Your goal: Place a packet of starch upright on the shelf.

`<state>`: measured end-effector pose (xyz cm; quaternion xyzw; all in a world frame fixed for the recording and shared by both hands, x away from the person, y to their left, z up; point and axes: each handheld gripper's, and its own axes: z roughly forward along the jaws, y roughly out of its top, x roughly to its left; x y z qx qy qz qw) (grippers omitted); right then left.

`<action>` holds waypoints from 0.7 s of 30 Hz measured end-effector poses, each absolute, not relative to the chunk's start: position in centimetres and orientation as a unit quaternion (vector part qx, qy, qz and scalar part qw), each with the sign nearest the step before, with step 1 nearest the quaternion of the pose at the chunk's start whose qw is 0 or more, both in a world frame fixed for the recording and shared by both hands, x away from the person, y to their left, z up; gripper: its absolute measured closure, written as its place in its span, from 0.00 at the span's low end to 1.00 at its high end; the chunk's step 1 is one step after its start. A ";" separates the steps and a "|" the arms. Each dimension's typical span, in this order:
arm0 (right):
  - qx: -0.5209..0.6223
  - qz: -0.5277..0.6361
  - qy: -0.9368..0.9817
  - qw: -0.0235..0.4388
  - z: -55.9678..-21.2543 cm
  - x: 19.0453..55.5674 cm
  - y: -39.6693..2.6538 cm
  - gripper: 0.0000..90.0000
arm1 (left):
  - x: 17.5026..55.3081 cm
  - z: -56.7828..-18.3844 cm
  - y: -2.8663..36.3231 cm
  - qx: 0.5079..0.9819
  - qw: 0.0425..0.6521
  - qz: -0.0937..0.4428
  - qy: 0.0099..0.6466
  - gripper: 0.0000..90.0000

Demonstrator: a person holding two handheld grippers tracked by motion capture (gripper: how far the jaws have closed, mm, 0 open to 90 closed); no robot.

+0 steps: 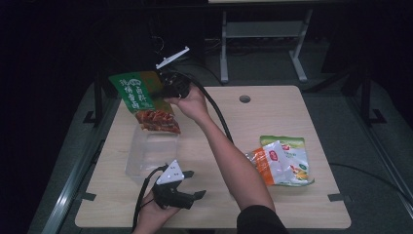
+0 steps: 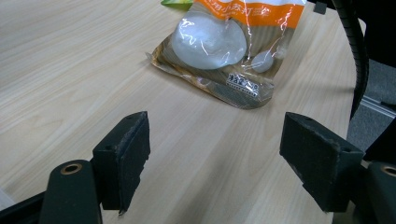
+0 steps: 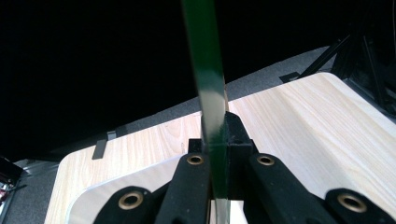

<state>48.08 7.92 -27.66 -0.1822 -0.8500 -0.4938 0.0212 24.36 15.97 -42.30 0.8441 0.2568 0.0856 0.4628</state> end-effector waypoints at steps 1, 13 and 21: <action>-0.184 -0.493 -0.850 0.021 -27.9 48.2 8.1 1.00 | 24.3 -42.3 16.0 0.846 0.461 0.086 0.255 0.27; -0.211 -0.502 -0.838 0.043 -31.1 48.7 8.3 1.00 | 24.3 -42.2 15.9 0.850 0.455 0.083 0.252 0.26; -0.230 -0.516 -0.824 0.047 -33.3 49.0 7.3 1.00 | 24.4 -42.4 15.5 0.849 0.456 0.075 0.255 0.26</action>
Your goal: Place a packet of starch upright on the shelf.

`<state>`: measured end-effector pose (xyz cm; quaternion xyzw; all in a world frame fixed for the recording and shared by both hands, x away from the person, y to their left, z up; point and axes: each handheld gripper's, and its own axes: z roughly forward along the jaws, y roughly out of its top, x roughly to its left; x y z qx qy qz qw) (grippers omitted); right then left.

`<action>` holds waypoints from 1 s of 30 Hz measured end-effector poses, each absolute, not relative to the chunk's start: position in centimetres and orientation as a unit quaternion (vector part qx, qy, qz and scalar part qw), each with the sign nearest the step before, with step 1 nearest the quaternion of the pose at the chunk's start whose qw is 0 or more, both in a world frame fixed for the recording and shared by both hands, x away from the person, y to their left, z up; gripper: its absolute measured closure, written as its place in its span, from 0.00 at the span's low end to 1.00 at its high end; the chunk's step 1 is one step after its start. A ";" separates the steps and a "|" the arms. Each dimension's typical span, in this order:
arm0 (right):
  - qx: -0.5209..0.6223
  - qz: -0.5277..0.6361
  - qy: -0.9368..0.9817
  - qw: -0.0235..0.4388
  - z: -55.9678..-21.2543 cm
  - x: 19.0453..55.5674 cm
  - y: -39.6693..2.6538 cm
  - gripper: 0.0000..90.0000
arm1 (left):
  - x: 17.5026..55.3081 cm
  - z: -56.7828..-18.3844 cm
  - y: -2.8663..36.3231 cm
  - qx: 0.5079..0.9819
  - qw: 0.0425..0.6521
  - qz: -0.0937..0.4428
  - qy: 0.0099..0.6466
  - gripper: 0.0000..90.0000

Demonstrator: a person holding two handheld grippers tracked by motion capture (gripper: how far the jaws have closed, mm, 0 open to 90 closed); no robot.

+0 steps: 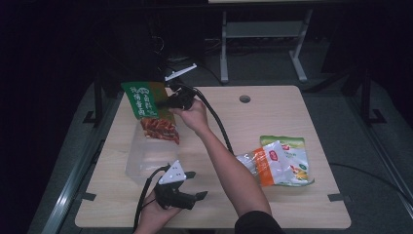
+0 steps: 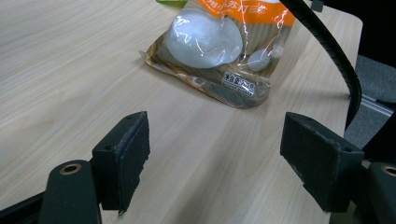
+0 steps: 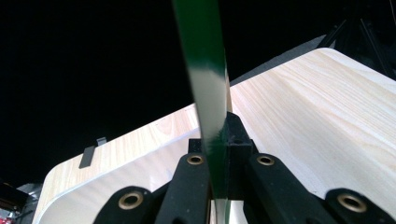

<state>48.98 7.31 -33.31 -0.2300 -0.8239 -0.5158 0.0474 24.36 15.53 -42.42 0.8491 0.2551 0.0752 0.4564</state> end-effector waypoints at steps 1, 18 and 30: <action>-0.230 -0.516 -0.824 0.047 -33.3 49.0 7.3 1.00 | 24.4 -42.4 15.5 0.849 0.456 0.075 0.255 0.26; -0.230 -0.514 -0.824 0.060 -36.0 49.3 6.2 0.99 | 24.6 -42.7 15.5 0.852 0.448 0.076 0.258 0.26; -0.242 -0.484 -0.840 0.040 -35.4 49.2 5.6 0.69 | 24.6 -42.9 15.3 0.855 0.444 0.073 0.258 0.26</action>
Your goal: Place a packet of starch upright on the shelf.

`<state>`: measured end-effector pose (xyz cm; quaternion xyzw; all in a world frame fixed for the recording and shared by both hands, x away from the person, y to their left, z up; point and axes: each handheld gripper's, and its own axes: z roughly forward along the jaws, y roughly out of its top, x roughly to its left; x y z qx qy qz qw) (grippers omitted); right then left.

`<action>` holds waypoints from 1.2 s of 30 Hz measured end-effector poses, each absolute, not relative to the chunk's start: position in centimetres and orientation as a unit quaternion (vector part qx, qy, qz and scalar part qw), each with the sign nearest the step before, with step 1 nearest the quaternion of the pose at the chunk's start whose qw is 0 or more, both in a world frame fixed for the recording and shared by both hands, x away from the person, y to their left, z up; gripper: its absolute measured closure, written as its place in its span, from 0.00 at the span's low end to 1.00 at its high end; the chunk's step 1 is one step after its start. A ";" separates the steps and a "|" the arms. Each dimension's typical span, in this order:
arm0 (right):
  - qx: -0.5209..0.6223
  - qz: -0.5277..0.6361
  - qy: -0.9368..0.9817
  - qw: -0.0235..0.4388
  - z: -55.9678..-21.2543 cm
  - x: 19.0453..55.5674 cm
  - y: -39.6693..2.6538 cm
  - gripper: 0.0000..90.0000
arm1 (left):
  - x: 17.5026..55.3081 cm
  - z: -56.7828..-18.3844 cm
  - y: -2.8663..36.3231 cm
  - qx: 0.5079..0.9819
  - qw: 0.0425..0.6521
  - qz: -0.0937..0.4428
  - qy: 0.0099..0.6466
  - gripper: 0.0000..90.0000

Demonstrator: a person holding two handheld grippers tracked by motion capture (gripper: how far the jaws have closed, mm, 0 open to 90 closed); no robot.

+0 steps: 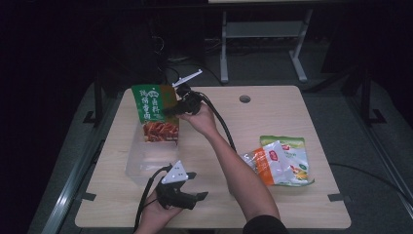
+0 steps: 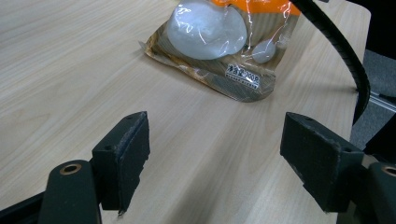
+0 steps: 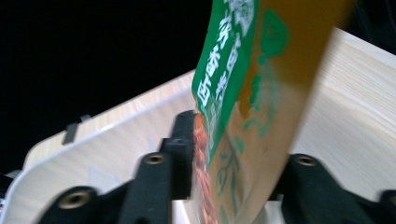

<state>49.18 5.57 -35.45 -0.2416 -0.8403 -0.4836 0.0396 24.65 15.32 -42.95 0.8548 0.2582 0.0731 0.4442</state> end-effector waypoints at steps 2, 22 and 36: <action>-0.242 -0.476 -0.845 0.037 -35.1 49.1 4.8 0.63 | 24.7 -43.1 15.2 0.856 0.442 0.070 0.260 0.26; -0.279 -0.487 -0.827 0.027 -34.7 46.5 -4.0 0.50 | 25.0 -43.1 14.9 0.853 0.446 0.056 0.267 0.26; -0.309 -0.480 -0.821 0.005 -34.4 43.3 -10.5 0.49 | 26.0 -42.0 13.3 0.854 0.450 0.057 0.255 0.26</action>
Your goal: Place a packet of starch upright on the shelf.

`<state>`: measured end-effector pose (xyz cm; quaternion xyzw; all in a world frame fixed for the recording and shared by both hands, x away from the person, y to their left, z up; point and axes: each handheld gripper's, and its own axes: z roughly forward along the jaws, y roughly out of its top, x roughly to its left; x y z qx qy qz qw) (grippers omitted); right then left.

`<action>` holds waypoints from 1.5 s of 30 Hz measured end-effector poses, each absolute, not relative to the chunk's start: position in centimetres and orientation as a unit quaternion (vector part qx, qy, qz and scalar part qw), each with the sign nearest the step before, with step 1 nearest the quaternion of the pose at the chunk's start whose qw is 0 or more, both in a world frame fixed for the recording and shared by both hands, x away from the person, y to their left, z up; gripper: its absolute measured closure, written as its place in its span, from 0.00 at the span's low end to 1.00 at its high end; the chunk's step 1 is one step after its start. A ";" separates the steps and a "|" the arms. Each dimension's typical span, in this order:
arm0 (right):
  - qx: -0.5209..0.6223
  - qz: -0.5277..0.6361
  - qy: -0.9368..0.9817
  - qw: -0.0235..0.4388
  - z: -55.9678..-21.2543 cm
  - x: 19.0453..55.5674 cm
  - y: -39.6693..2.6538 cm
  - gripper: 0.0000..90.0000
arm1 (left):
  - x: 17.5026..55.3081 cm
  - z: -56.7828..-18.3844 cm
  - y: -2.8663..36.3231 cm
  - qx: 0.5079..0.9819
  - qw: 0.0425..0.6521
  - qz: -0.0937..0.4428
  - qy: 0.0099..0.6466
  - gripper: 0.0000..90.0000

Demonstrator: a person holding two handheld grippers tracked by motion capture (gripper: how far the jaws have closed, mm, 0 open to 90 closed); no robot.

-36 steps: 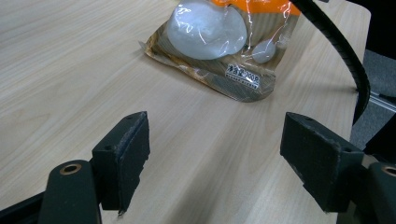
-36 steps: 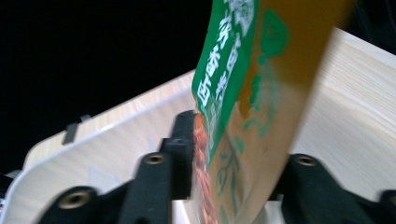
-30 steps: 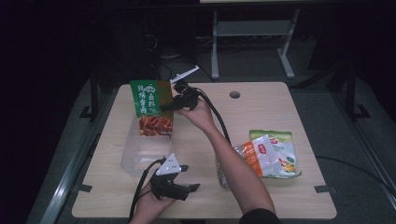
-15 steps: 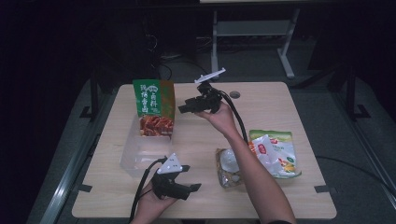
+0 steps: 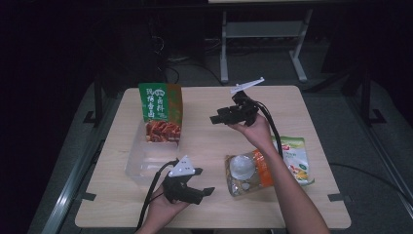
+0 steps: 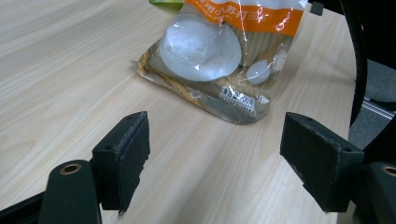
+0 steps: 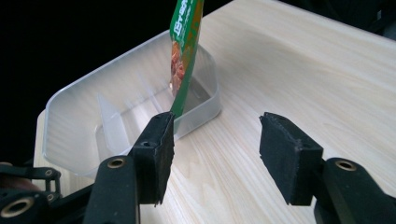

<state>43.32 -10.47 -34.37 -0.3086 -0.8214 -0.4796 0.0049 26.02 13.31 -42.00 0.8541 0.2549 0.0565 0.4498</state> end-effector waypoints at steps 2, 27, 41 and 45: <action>-0.310 -0.478 -0.822 0.002 -34.4 43.0 -11.1 0.49 | 26.2 -41.9 12.9 0.858 0.446 0.055 0.251 0.26; -0.364 -0.451 -0.814 -0.020 -35.2 38.4 -20.7 0.47 | 27.7 -42.5 6.5 0.878 0.430 0.036 0.205 0.37; -0.392 -0.435 -0.810 -0.020 -37.7 36.2 -24.5 0.46 | 28.2 -43.4 4.7 0.888 0.411 0.040 0.202 0.43; -0.403 -0.427 -0.809 -0.020 -38.8 35.7 -25.2 0.46 | 28.1 -43.8 4.3 0.890 0.408 0.038 0.199 0.46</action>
